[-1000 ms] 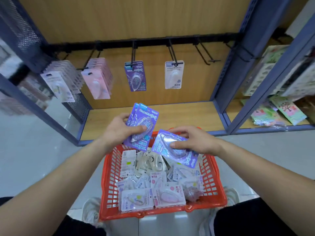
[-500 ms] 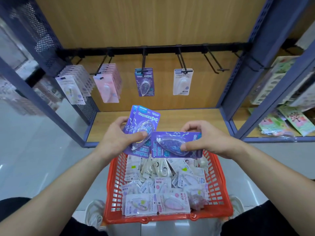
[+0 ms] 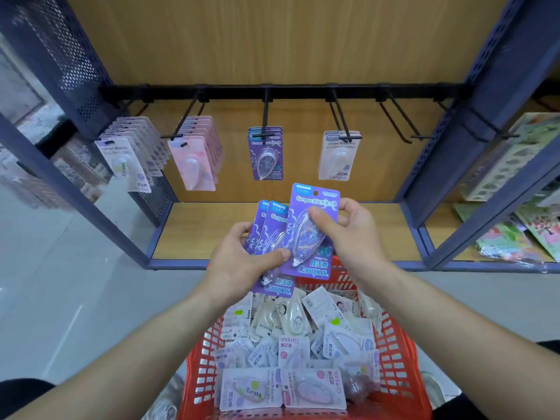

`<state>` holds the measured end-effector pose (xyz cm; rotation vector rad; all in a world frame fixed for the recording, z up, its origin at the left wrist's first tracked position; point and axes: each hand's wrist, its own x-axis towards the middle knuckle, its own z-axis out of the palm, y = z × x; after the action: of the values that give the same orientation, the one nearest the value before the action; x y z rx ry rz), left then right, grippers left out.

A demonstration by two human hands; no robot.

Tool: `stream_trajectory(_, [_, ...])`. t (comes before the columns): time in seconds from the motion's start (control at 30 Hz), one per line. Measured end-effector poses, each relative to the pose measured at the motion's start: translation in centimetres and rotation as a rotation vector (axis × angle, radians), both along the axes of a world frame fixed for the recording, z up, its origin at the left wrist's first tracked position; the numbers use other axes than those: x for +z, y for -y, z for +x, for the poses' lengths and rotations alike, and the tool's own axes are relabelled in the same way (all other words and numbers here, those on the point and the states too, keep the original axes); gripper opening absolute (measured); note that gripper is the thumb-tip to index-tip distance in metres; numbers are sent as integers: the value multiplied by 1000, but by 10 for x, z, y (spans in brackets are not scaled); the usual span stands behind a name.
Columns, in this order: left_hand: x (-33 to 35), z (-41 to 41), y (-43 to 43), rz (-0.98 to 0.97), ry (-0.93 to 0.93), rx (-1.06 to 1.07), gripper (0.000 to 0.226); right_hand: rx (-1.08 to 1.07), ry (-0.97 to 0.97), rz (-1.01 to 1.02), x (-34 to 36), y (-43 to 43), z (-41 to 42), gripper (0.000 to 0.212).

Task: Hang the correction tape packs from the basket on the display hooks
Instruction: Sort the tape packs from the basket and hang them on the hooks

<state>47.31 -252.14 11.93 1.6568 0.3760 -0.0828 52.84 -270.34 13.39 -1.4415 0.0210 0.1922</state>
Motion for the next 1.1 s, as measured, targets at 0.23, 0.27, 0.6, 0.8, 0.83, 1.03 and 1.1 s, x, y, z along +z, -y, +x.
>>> stream_trajectory(0.23, [3,27,-40,-15,31,150,68,133,12,-114,-4,-25,36,40])
stream_trajectory(0.27, [5,29,-48,-17,38,177,63,132,21,-149,-3,-29,46,40])
stream_trajectory(0.6, [15,32,-87,-94,43,246,58,113,102,-283,-12,-87,106,38])
stream_trajectory(0.8, [20,32,-88,-125,67,240,52,14,132,-266,-20,-93,103,36])
stream_trajectory(0.83, [20,32,-88,-122,67,239,52,7,143,-272,-20,-94,104,36])
stream_trajectory(1.03, [19,32,-89,-106,63,238,59,-28,157,-310,-29,-94,101,36])
stream_trajectory(1.1, [18,33,-89,-104,64,237,60,-37,152,-306,-31,-93,102,34])
